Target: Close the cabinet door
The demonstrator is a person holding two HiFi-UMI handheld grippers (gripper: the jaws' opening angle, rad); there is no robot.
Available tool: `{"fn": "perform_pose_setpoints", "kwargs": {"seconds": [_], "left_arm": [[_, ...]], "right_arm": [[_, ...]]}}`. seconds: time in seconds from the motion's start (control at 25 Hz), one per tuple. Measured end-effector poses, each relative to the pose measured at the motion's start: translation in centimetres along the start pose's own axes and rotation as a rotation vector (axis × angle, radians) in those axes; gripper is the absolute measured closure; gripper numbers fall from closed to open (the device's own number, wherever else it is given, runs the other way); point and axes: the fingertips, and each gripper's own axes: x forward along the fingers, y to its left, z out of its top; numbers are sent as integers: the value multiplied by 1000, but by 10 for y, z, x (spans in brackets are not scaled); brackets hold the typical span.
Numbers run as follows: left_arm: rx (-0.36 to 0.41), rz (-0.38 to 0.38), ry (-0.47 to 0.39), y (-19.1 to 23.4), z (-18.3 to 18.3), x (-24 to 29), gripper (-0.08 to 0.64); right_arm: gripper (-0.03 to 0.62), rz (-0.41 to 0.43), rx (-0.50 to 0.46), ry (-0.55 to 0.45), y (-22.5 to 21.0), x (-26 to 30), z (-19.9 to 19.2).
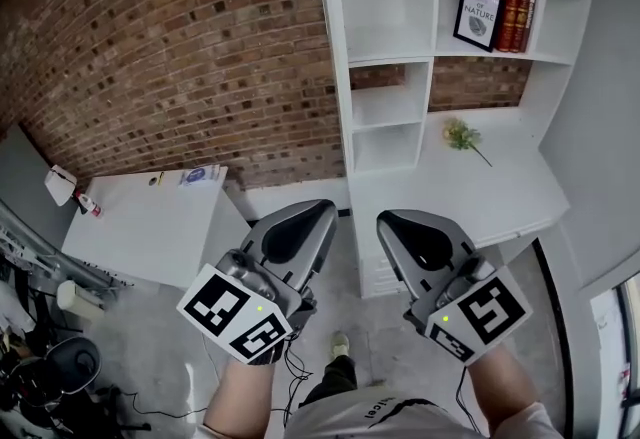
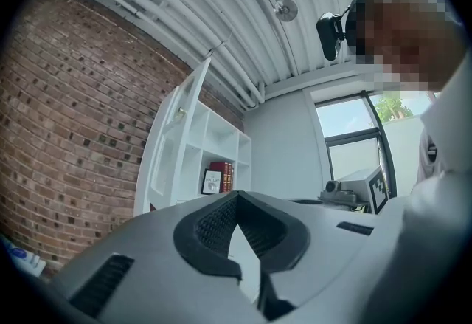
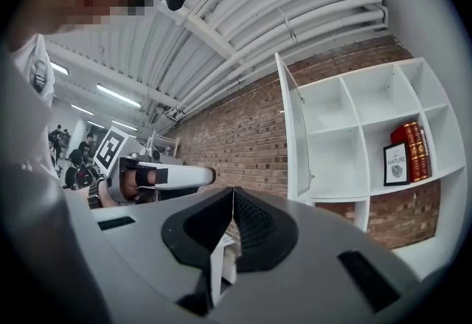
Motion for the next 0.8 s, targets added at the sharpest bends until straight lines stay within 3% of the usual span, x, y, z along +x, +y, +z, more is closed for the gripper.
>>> {"fn": "perform_pose_setpoints", "kwargs": {"seconds": [0.2,0.44,0.64,0.8], "left_arm": [[23,-40,-5,50,11,29,549],[106,-125,-53,111,58,67,549],[185,-210,-98,139,93,97,549],[249,-225,-140,156,121,114,549]], "right_arm": [[574,-27,15,-21,-27,48,1],[574,-60,8,-68,-50,102,19],[574,-114,-9,-94,-67,133,26],[572,-165,-30,-82,-80,150,21]]}}
